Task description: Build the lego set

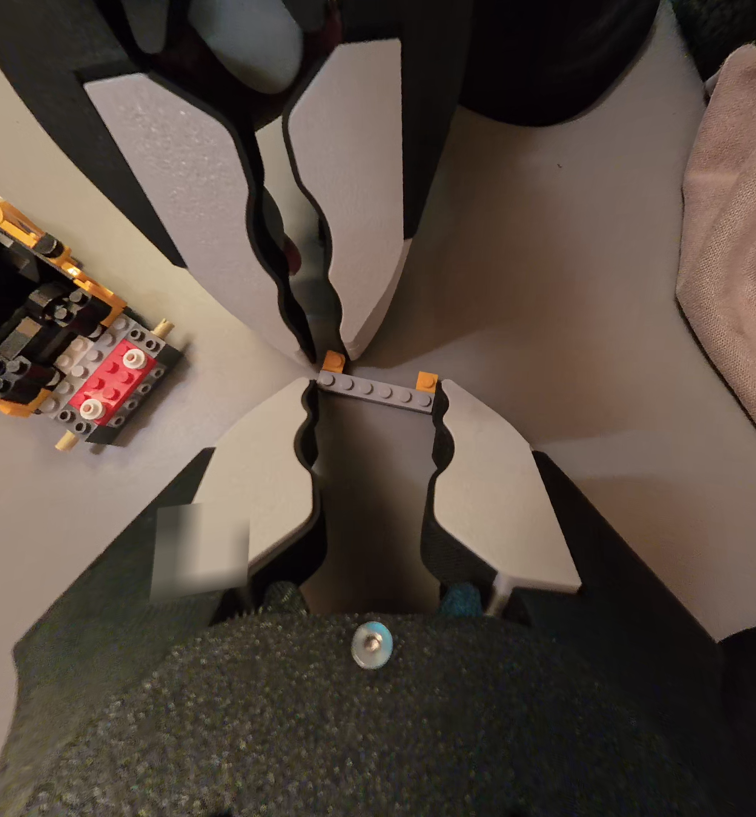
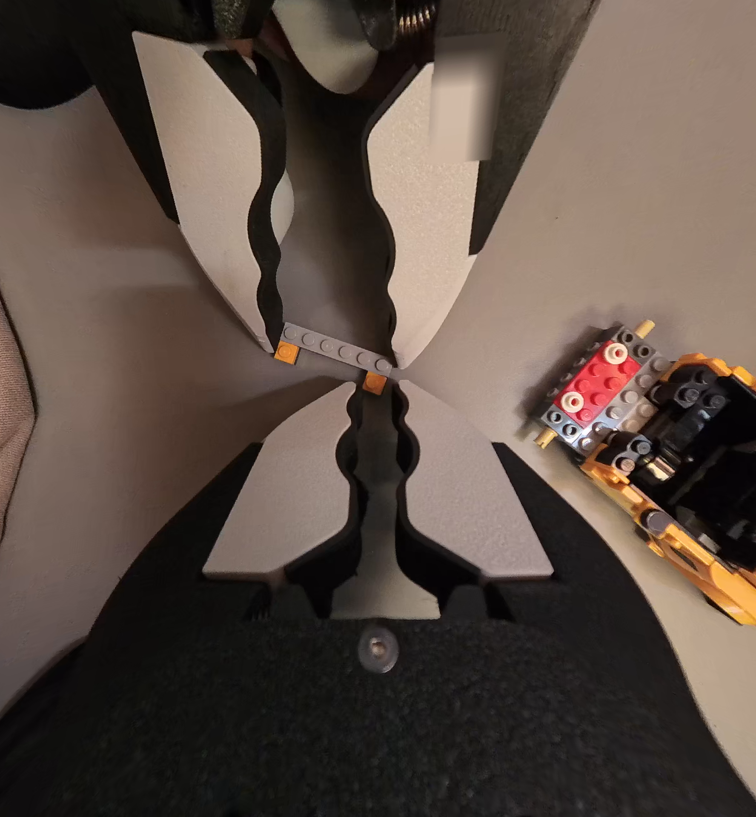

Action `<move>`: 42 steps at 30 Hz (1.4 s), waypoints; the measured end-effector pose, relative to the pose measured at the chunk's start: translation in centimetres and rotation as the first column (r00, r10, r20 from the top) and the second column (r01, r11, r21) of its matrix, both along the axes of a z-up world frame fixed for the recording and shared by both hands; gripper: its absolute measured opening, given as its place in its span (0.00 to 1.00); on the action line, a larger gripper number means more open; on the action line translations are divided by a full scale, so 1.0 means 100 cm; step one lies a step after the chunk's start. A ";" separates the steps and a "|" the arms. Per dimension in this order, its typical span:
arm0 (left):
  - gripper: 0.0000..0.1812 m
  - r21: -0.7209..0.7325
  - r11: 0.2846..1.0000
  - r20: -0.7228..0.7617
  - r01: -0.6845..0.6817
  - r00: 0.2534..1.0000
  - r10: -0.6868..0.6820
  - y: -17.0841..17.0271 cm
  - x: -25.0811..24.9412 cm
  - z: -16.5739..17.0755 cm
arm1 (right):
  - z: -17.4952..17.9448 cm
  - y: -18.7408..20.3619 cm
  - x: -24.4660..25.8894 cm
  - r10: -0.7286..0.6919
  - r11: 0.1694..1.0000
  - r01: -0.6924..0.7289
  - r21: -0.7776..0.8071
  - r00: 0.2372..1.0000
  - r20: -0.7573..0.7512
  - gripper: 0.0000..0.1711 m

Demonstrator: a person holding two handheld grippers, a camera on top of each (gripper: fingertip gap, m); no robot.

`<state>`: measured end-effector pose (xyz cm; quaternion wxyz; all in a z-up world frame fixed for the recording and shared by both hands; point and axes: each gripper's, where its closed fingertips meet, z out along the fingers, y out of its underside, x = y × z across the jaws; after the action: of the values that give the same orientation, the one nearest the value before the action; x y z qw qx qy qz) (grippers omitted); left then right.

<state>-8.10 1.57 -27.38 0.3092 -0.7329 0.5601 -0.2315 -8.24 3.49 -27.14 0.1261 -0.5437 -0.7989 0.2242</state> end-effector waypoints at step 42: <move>0.27 0.195 0.979 0.107 -0.059 0.994 0.038 0.005 0.002 0.042 | 0.050 0.007 0.002 -0.558 0.367 0.385 -0.847 0.819 0.130 0.16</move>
<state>-7.90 2.12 -23.23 0.4145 -0.6990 0.5457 -0.2044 -8.05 4.20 -22.14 -0.0236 -0.7169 -0.3806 0.5836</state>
